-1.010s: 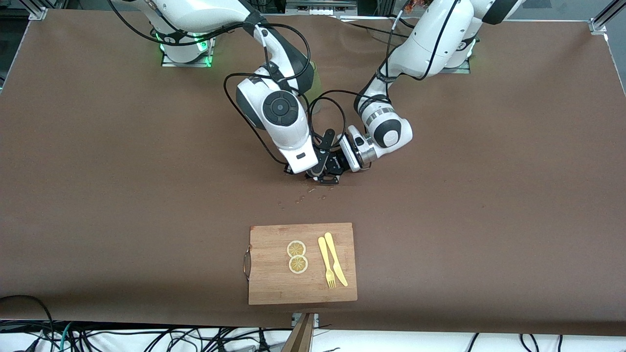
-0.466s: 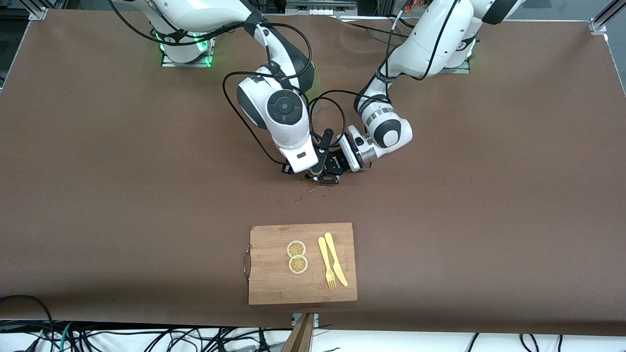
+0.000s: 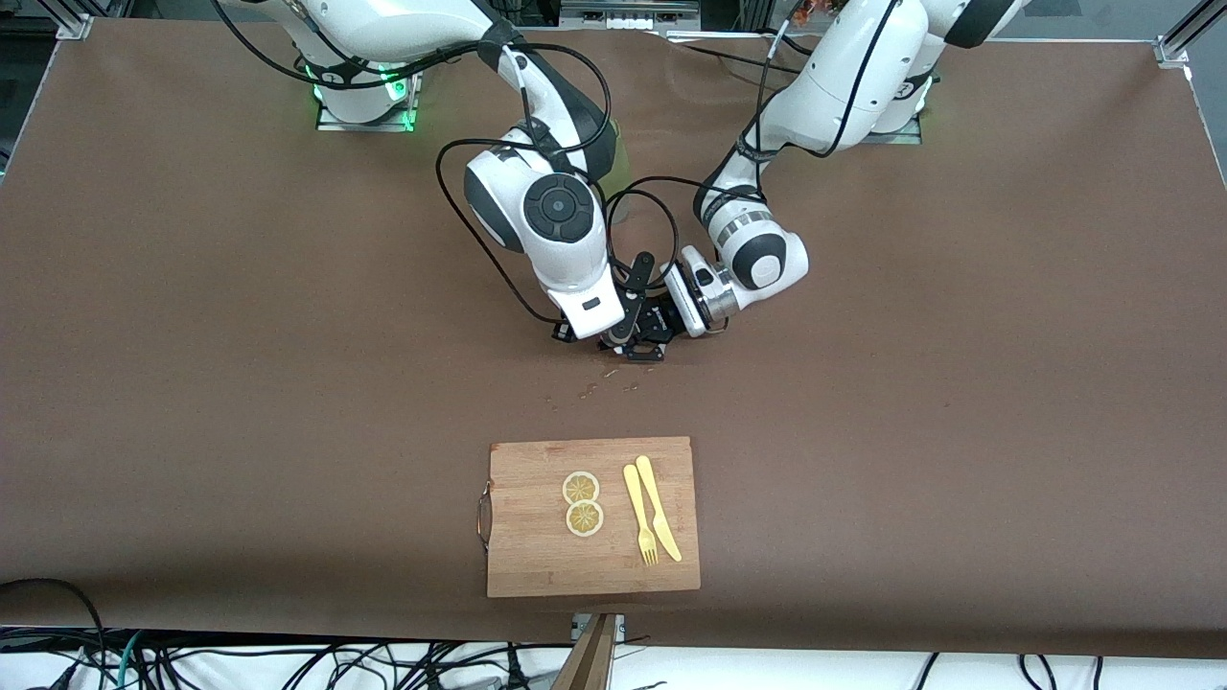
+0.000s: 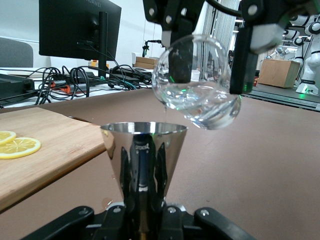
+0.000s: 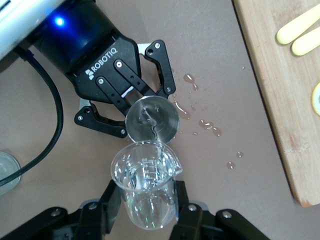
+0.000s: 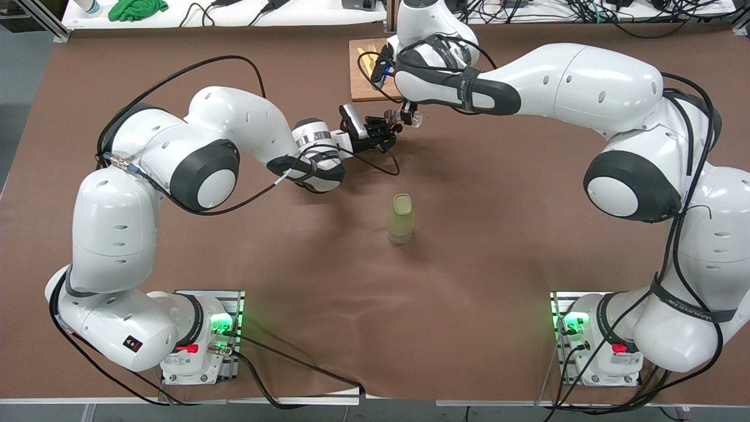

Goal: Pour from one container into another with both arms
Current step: 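Tilt the beaker with the right gripper, pouring into the jigger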

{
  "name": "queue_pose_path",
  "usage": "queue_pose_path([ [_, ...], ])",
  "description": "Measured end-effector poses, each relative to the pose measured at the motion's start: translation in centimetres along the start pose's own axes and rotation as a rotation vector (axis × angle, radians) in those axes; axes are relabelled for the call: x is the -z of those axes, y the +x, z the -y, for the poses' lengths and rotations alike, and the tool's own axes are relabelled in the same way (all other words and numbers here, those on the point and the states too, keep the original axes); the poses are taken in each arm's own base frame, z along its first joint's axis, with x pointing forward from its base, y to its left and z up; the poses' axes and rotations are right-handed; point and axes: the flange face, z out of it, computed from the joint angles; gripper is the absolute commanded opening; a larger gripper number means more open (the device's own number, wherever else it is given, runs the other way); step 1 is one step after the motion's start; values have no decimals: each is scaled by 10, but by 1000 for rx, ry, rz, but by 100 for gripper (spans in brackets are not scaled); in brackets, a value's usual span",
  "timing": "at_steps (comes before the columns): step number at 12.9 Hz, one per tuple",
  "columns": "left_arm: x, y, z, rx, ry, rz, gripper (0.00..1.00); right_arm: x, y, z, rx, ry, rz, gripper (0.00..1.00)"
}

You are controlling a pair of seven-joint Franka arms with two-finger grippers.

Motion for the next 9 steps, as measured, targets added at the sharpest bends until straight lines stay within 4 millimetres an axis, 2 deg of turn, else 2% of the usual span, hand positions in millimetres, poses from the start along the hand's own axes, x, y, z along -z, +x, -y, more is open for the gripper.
queue_pose_path([
  [9, 0, 0, 0, 0, 0, 3, 0, 1, 7, 6, 26, -27, 8, 24],
])
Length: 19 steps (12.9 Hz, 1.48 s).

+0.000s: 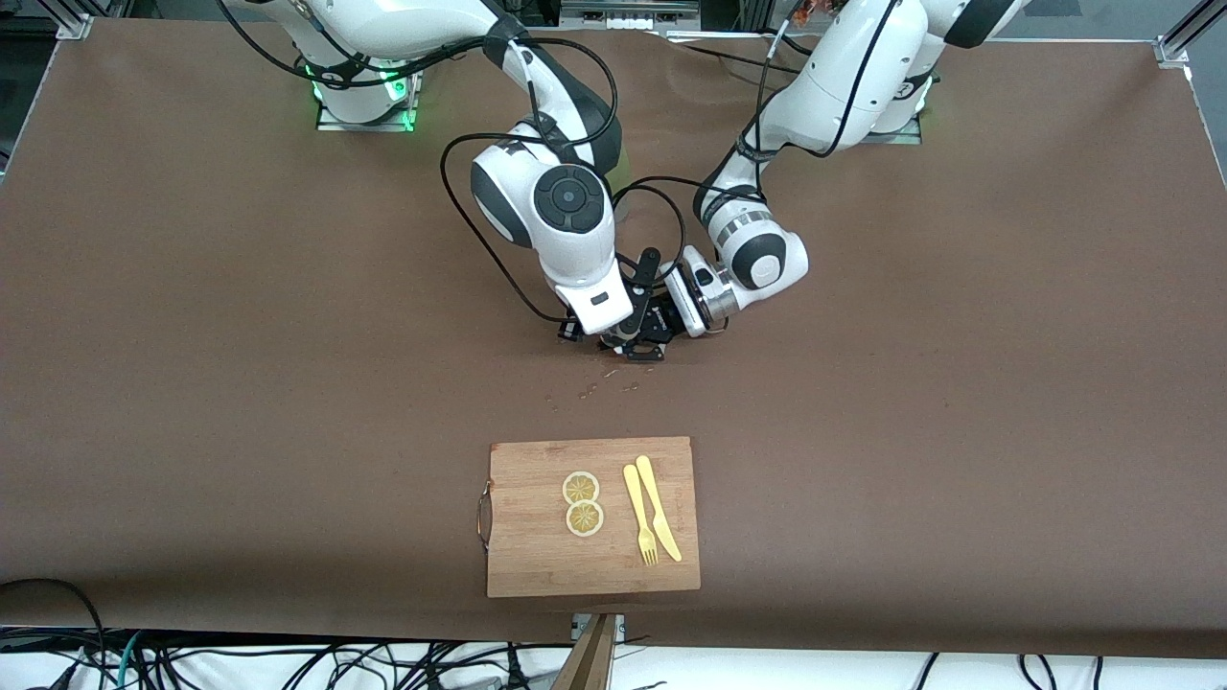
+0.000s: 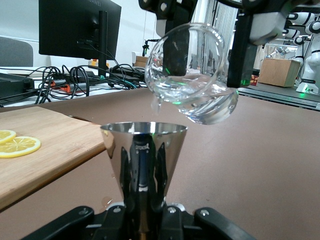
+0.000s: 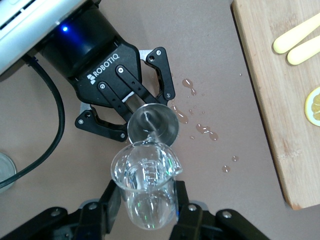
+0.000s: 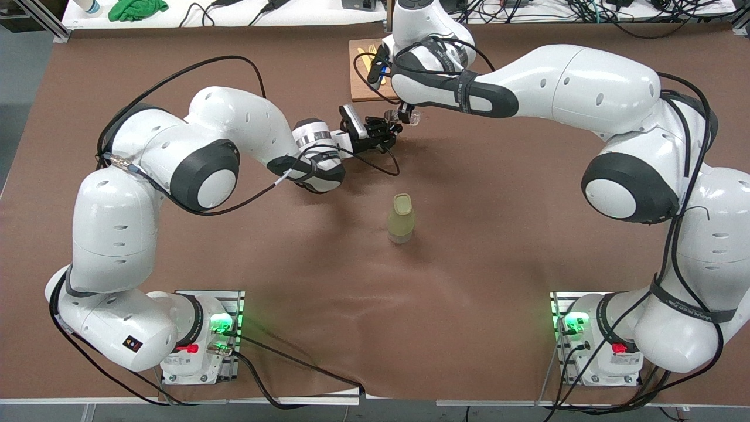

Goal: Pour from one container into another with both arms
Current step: 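Tilt the beaker with the right gripper, pouring into the jigger, then move the beaker and the jigger apart back toward their spots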

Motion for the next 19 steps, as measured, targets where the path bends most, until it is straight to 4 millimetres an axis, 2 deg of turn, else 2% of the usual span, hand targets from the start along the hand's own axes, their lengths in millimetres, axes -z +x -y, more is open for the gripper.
queue_pose_path([
  [13, 1, 1, 5, -3, 8, -1, 0, 4, 1, -3, 7, -32, 7, 25],
  [15, 1, 3, 7, -5, 9, -5, 0, 7, -4, -13, -39, 16, -28, 25],
  [19, 3, 5, 14, 6, 24, -13, 0, 23, -24, -48, -129, 112, -121, 25],
])
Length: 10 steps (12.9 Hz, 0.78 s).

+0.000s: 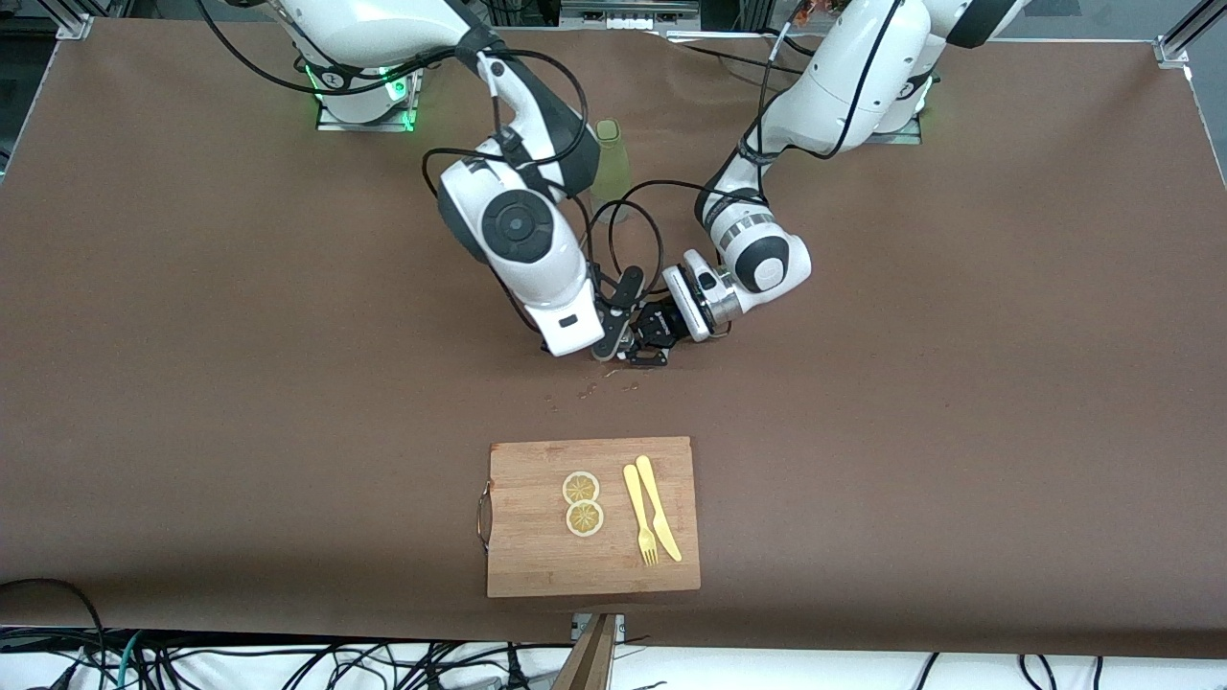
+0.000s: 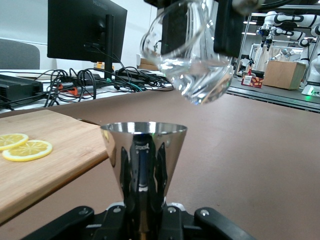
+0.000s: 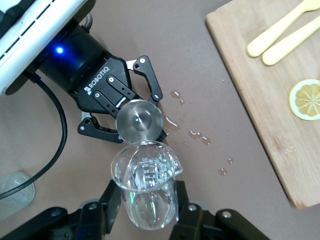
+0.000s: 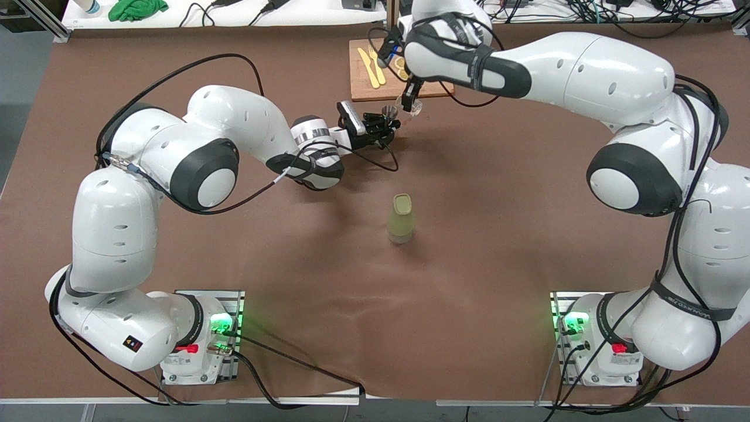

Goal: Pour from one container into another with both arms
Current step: 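Move the beaker and the jigger apart back toward their spots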

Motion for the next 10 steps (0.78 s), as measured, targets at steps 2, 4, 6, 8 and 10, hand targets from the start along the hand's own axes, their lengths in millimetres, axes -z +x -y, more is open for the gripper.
queue_pose_path([
  [2, 4, 4, 14, 3, 18, -18, 0, 13, -10, -18, -32, 41, -45, 27],
  [4, 11, 8, 29, 9, 38, -45, 0, 23, -27, -38, -53, 96, -95, 27],
  [6, 21, 13, 49, 2, 48, -61, 0, 33, -51, -65, -76, 137, -145, 27],
  [8, 36, 23, 75, -30, 27, -74, 0, 39, -79, -91, -97, 176, -202, 27],
  [10, 58, 31, 100, -61, 1, -86, 0, 46, -116, -118, -99, 214, -263, 26],
])
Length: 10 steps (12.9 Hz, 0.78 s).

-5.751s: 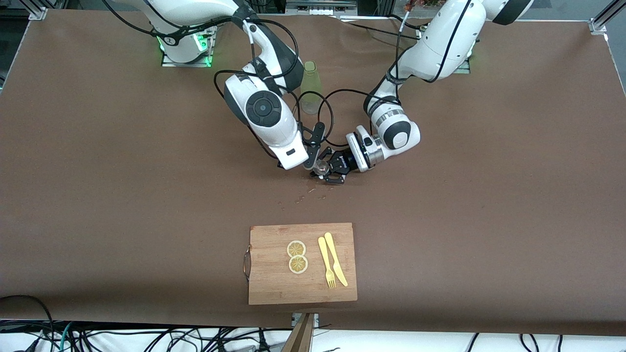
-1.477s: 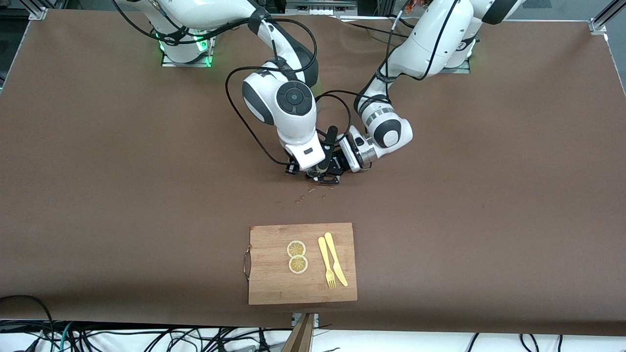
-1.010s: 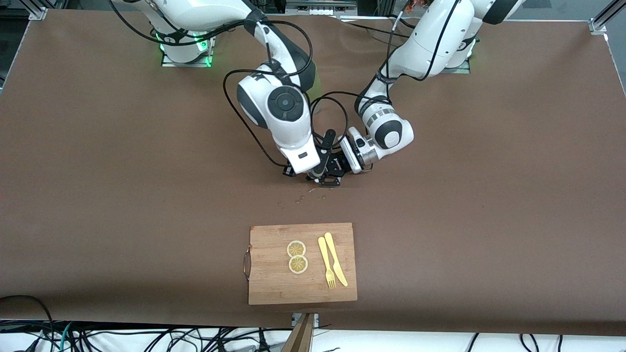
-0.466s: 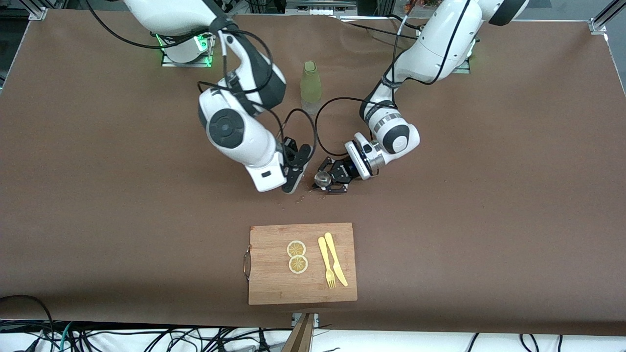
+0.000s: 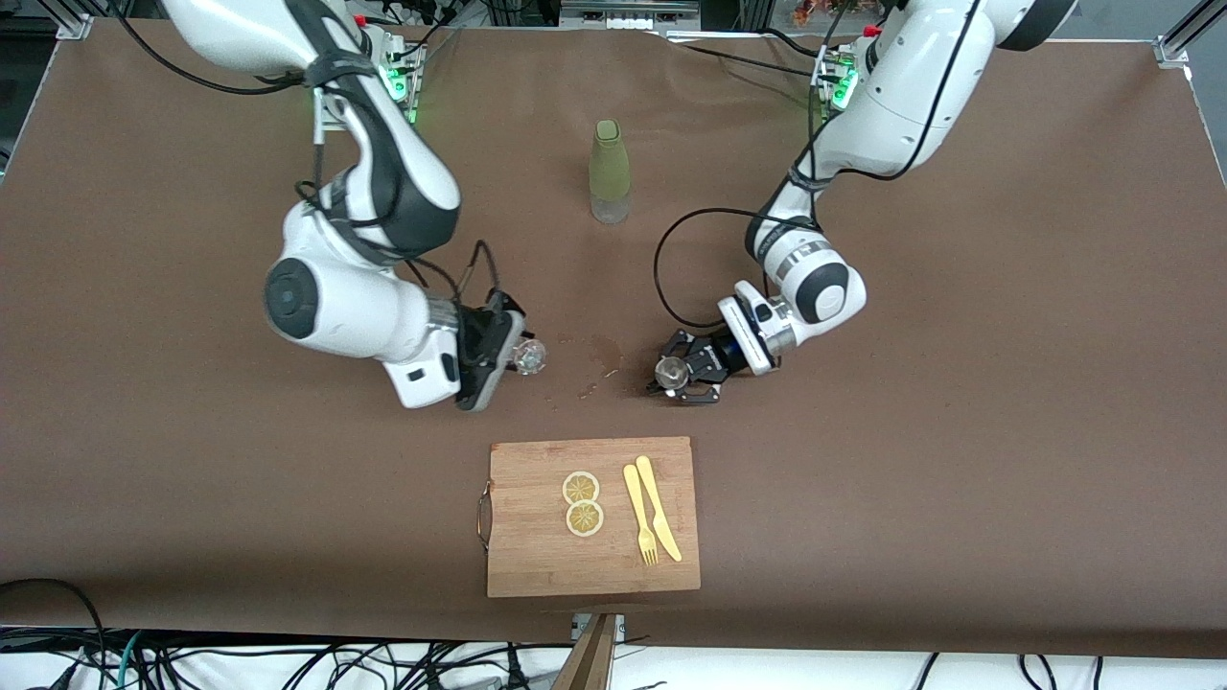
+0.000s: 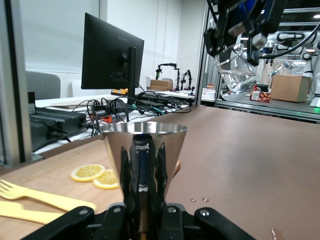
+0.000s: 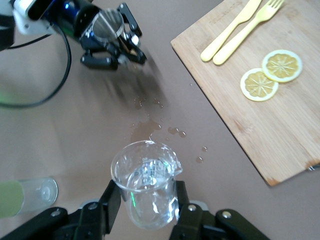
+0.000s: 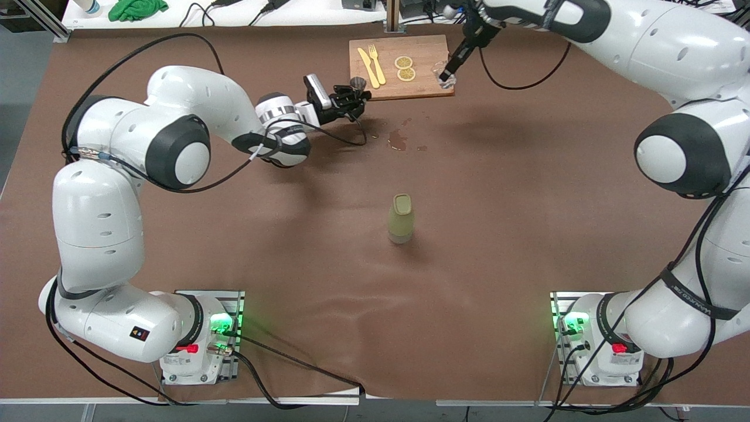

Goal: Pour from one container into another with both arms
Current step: 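Move the beaker and the jigger apart back toward their spots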

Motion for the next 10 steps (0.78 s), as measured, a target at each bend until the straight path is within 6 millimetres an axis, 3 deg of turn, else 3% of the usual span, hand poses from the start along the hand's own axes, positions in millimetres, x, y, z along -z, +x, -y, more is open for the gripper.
queue_pose_path([
  [6, 81, 0, 29, -20, -108, -35, 0, 57, -122, -78, 81, 30, -141, 26],
  [10, 147, -7, 50, -25, -172, -49, 0, 56, -223, -122, 236, 40, -252, 26],
])
